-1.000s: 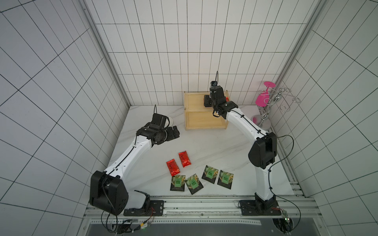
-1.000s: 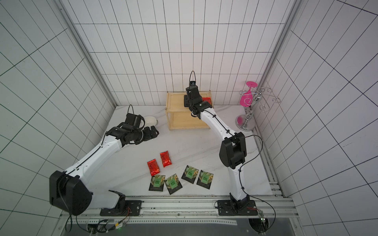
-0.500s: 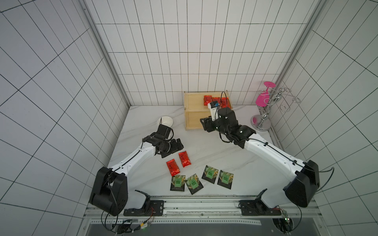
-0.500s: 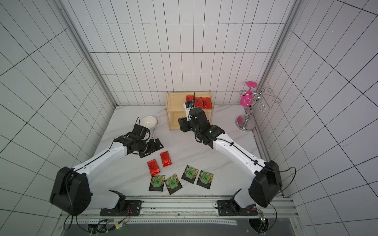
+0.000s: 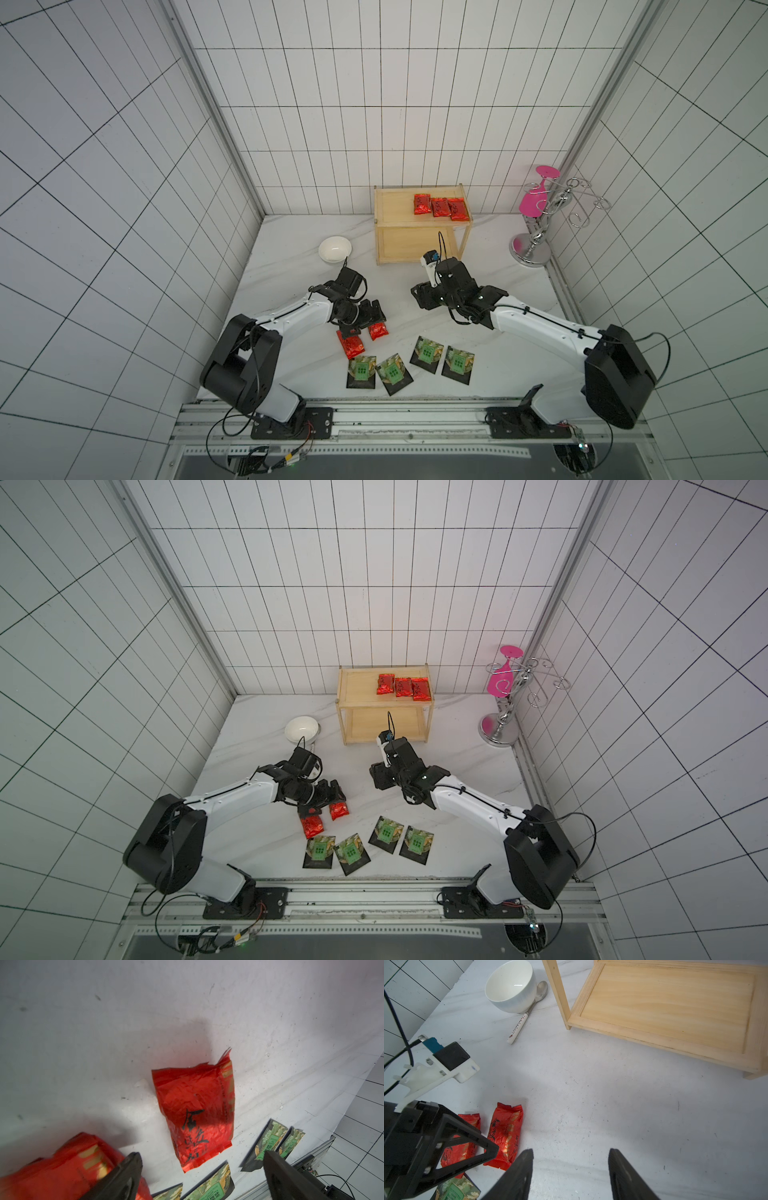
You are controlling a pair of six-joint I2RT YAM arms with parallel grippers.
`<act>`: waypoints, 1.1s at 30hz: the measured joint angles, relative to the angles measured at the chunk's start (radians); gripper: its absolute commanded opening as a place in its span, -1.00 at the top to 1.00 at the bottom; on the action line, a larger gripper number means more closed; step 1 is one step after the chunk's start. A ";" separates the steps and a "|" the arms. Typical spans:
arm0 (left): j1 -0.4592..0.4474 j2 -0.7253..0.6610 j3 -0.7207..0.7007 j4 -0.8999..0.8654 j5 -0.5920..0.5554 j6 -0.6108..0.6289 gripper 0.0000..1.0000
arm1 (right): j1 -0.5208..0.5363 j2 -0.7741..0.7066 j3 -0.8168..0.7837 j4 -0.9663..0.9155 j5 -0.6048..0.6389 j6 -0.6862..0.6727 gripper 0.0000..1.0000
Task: Place the tea bags on the shelf by color
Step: Move the tea bag to the center of the board.
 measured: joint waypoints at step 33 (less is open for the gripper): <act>-0.109 0.103 0.065 0.199 0.027 -0.099 -0.79 | -0.091 -0.035 -0.164 0.033 -0.071 0.158 -0.10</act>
